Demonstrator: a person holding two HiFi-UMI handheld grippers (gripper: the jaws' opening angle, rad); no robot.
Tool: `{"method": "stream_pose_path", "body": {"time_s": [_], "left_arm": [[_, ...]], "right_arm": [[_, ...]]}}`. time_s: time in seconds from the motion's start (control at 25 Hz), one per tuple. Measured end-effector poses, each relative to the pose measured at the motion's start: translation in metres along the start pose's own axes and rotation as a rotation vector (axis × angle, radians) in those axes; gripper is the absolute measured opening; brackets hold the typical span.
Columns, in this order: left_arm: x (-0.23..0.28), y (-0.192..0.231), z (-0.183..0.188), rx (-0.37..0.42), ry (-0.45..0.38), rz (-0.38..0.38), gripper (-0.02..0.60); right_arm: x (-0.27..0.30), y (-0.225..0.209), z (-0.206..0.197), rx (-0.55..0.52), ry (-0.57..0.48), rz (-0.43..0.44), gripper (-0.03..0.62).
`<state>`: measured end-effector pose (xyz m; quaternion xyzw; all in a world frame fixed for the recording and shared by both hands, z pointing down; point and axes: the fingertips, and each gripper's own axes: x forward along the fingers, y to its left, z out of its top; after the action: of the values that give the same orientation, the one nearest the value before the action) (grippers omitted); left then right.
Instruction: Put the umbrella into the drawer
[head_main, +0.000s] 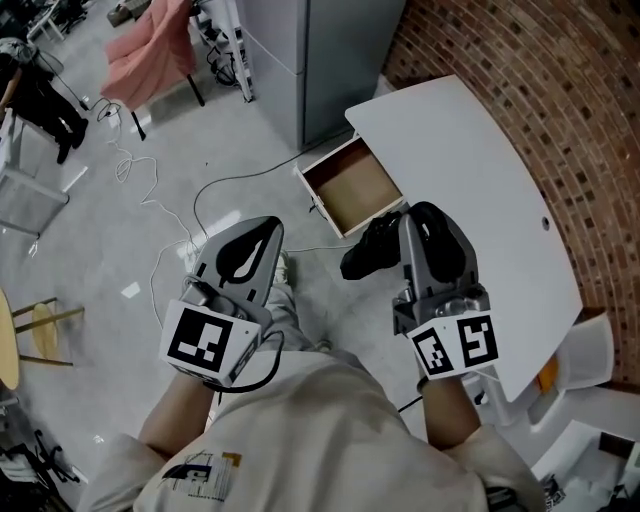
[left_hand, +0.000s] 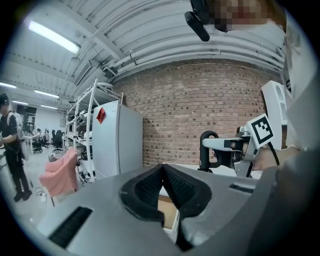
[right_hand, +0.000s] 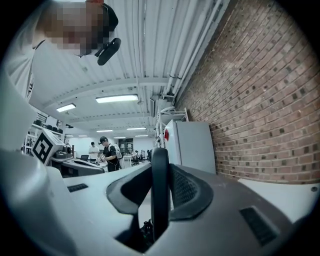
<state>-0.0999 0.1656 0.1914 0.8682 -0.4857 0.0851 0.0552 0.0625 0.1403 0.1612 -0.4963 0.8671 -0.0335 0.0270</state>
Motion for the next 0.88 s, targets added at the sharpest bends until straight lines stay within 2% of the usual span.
{"method": "stream_pose_path", "body": {"time_s": [0.28,0.48,0.64,0.88], "left_arm": [[0.055,0.065,-0.008,-0.012,0.040,-0.018,0.008],[0.105,0.108,-0.016,-0.006,0.072,-0.056,0.008],[0.147,0.140,-0.027,-0.008,0.109,-0.108,0.008],[0.211,0.181,-0.036,0.007,0.174,-0.226,0.008]], "right_arm": [[0.079,-0.022,-0.031,0.033,0.025,-0.064,0.107],[0.132,-0.049,-0.056,0.096,0.013,-0.145,0.107],[0.173,-0.067,-0.079,0.153,0.005,-0.231,0.107],[0.223,-0.096,-0.108,0.262,-0.005,-0.387,0.108]]}}
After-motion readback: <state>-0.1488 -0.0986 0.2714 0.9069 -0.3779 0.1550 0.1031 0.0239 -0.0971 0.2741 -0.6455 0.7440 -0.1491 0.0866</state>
